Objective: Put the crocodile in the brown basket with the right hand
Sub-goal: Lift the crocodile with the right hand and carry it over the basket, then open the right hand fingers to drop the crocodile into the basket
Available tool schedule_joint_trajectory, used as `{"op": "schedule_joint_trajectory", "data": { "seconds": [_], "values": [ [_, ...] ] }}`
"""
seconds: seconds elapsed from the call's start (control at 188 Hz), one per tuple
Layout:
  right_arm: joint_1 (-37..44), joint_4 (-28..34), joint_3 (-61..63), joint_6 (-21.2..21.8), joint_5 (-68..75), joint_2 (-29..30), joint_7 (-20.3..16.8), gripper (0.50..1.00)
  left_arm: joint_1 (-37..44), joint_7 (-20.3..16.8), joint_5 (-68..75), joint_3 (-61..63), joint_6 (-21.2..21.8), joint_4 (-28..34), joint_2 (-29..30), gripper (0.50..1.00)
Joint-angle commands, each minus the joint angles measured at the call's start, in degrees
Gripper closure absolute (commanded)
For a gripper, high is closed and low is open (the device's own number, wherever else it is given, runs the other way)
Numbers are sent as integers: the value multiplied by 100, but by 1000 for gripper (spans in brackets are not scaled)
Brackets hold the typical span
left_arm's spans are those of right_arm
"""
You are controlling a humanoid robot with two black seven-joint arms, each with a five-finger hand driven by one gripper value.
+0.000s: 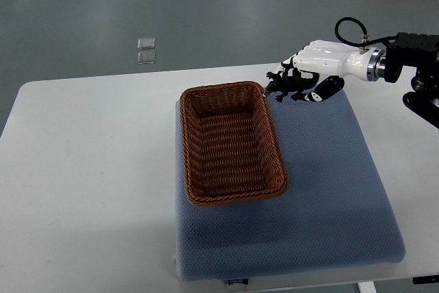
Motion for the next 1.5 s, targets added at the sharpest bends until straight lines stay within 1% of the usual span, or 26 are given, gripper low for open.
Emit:
{"op": "schedule_joint_trajectory", "data": {
  "seconds": [0.0,0.154,0.387,0.44,0.531,0.589,0.653,0.711,0.738,0.838,0.881,0.95,1.008,1.104,1.215,1.327,1.385,1.459,1.496],
  "values": [
    [111,125,-66,7,-9,194,87,1000,3,3,0,0,0,0,0,500],
    [190,152,-127,16,-44,598,104,1000,3,3,0,0,0,0,0,500],
    [314,143,-417,34,-79,1029,104,1000,3,3,0,0,0,0,0,500],
    [314,134,-435,69,-105,1108,104,989,-5,3,0,0,0,0,0,500],
    [305,64,-575,122,-123,1214,96,965,3,3,0,0,0,0,0,500],
    [296,11,-646,122,-167,1231,95,959,3,3,0,0,0,0,0,500],
    [278,-15,-698,122,-211,1284,95,934,-5,3,0,0,0,0,0,500],
    [252,-59,-707,122,-246,1310,95,924,3,3,0,0,0,0,0,500],
    [243,-77,-707,122,-263,1328,95,910,3,3,0,0,0,0,0,500],
    [217,-182,-760,104,-325,1389,87,887,3,3,0,0,0,0,0,500],
    [208,-253,-778,87,-360,1407,87,865,-5,-6,0,0,0,0,0,500],
    [199,-305,-786,87,-404,1451,87,857,-5,3,0,0,0,0,0,500],
    [182,-332,-795,78,-430,1460,87,822,3,-6,0,0,0,0,0,500],
    [155,-332,-795,69,-430,1460,87,797,3,3,0,0,0,0,0,500],
    [155,-341,-795,60,-430,1468,69,756,-5,2,0,0,0,0,0,500],
    [147,-367,-795,60,-430,1468,60,742,3,3,0,0,0,0,0,500],
    [138,-393,-795,51,-430,1468,60,720,3,3,0,0,0,0,0,500],
    [138,-428,-795,51,-439,1460,60,711,-5,3,0,0,0,0,0,500],
    [138,-437,-795,51,-430,1460,52,697,3,3,0,0,0,0,0,500]
  ]
}}
